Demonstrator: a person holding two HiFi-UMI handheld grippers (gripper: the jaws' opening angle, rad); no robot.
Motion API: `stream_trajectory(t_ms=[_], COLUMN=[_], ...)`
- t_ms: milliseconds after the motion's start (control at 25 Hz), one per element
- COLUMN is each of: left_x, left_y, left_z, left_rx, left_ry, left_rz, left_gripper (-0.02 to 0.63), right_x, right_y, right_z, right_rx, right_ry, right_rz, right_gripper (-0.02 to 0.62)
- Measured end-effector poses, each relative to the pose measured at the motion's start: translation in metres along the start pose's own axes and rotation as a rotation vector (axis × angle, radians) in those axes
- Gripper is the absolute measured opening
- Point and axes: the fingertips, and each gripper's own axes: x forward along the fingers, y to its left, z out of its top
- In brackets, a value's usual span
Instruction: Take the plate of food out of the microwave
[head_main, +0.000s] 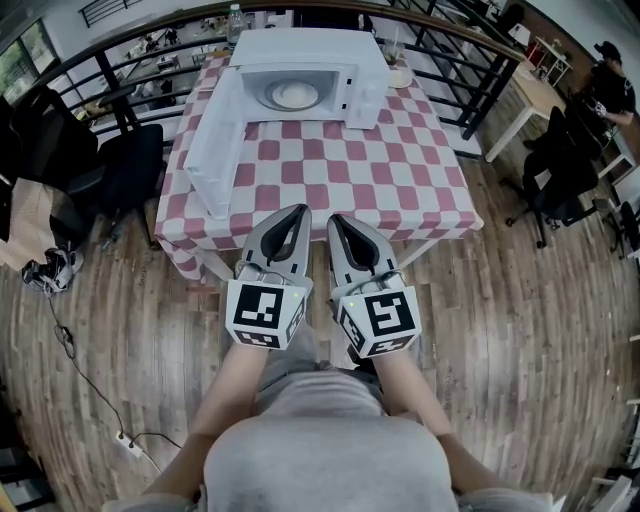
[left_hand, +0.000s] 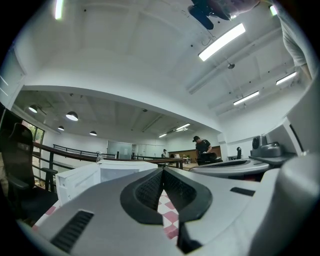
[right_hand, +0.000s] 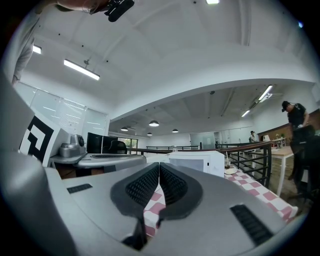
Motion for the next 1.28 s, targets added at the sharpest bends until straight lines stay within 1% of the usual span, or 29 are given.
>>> stream_trajectory(t_ms=[280, 440, 560, 720, 1000, 1280], left_x=[0.046, 0.074, 0.094, 0.118, 0.156, 0.187], left_y=[0.024, 0.044, 0.056, 0.074, 0.100, 0.132], left_z=[-0.001, -0.004, -0.008, -0.016, -0.024, -0.029], left_rx=[0.007, -0.003, -0.006, -0.027, -0.030, -0.036], left_ry=[0.004, 0.010, 0.021, 0.034, 0.043, 0.046], left_rz=[0.007, 0.021, 0.018, 0.022, 0.009, 0.013], left_gripper=[0.000, 0.000, 0.000, 0.000, 0.000, 0.000], right_x=[0.044, 0.075, 0.095, 0.124, 0.172, 0.210], right_y=[-0.027, -0.039, -0.049, -0.062, -0.079, -0.094], right_z=[-0.003, -0.005, -0.006, -0.010, -0.020, -0.026], right_rx=[0.007, 0.007, 0.004, 0.001, 0.012, 0.017], right_ry=[0.005, 0.011, 0.015, 0.028, 0.045, 0.055], right_rz=[0.008, 0.025, 0.033, 0.033, 0.030, 0.018], right_gripper=[0.026, 0.026, 0.026, 0.026, 0.026, 0.026])
